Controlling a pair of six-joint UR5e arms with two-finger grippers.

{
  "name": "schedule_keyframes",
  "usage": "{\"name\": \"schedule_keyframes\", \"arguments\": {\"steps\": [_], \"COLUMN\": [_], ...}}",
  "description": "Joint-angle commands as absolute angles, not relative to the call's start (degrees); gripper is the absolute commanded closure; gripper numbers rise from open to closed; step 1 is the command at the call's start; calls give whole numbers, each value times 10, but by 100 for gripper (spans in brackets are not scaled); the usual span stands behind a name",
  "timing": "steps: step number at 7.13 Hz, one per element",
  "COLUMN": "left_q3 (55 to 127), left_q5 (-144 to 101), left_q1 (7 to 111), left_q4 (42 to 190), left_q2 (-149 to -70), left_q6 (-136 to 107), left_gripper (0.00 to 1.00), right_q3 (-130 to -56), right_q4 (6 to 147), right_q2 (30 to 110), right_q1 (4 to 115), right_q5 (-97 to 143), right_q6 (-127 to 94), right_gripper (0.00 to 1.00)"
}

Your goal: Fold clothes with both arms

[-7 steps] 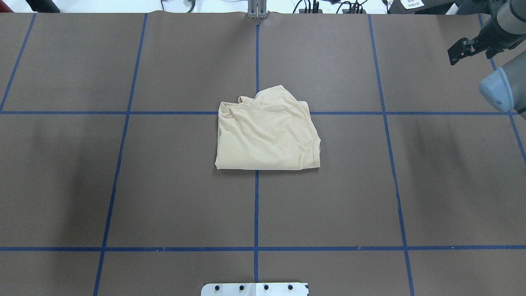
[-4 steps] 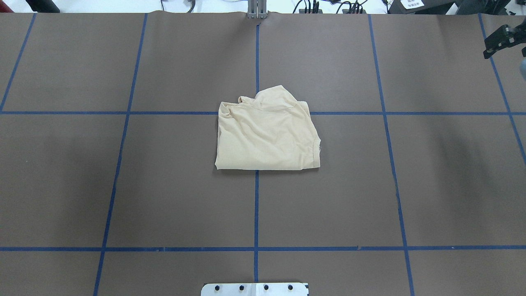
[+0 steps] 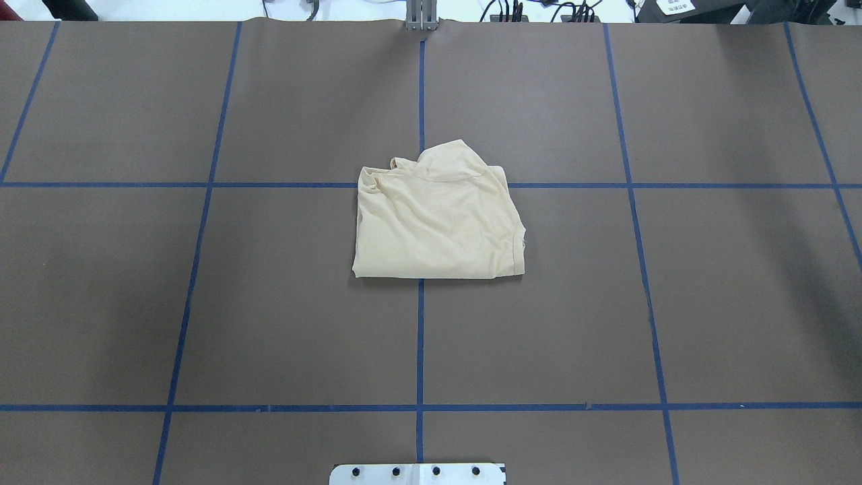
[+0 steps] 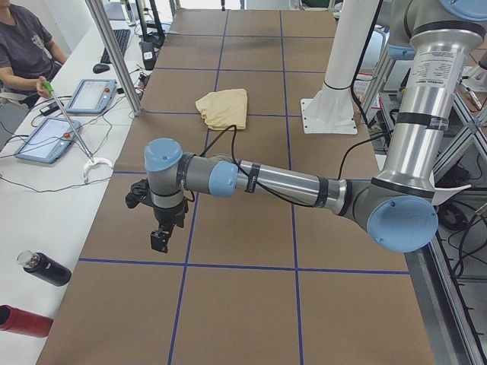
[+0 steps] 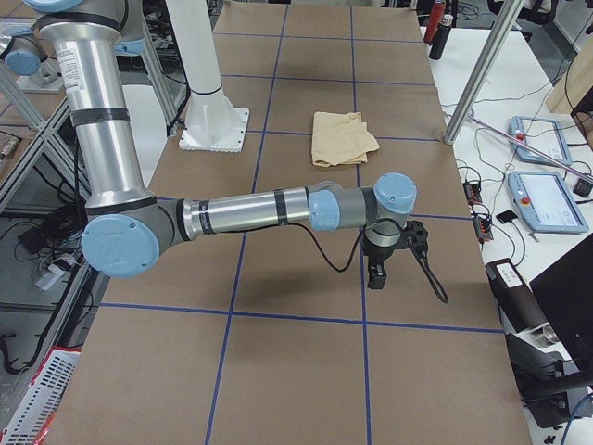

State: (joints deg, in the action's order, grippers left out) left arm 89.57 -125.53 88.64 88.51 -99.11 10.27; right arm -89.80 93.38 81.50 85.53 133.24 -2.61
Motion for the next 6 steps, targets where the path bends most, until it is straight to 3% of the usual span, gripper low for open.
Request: {"name": "schedule_keyframes", "arguments": {"steps": [1,4,6], "left_q3": [885,886,888], "left_q5": [-1307,-1323,-1323], "left_q1": [888,887,887], "left_q4": [886,888,889], "left_q2": [-939,-928,-929], "left_q6": [105,104,103], "left_gripper": [0,0,0], "right_q3": [-901,-955,-961], "right_q4": [944,936,936], "right_q2": [867,937,934], "right_q1": [886,903,909], "right_q5": [1372,1369,1337], "right_q6": [36,30,29], "right_gripper": [0,0,0]}}
